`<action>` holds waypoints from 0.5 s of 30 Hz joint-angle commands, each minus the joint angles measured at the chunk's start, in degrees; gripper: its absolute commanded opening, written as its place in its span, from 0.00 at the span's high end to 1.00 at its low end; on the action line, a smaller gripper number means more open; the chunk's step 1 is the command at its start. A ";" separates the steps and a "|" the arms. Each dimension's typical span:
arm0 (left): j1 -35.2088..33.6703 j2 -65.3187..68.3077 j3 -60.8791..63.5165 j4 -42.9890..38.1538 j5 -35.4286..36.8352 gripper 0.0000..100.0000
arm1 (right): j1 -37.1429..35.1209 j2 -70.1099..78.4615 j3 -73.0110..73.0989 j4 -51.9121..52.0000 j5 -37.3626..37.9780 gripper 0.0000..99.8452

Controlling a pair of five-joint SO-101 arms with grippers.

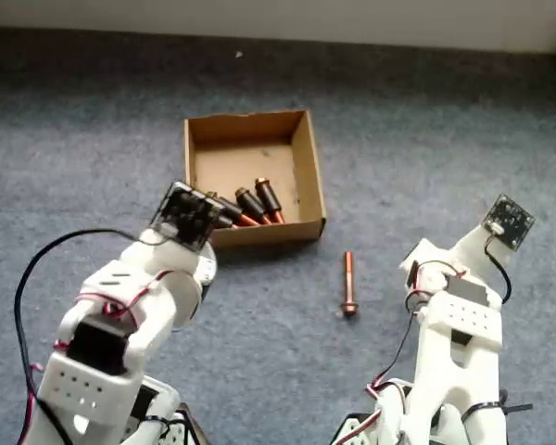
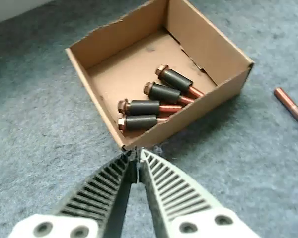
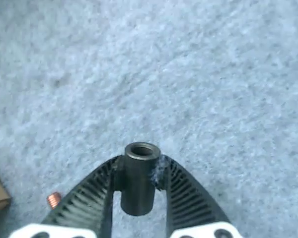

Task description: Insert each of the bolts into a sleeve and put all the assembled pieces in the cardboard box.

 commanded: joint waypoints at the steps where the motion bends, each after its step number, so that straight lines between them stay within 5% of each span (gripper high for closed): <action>1: 6.55 16.84 -11.74 2.29 2.73 0.86 | 3.74 -2.15 0.48 -5.49 -3.52 1.00; 15: 17.10 61.58 -38.81 -2.90 21.19 0.80 | 9.45 -2.15 0.31 -6.20 -7.12 1.00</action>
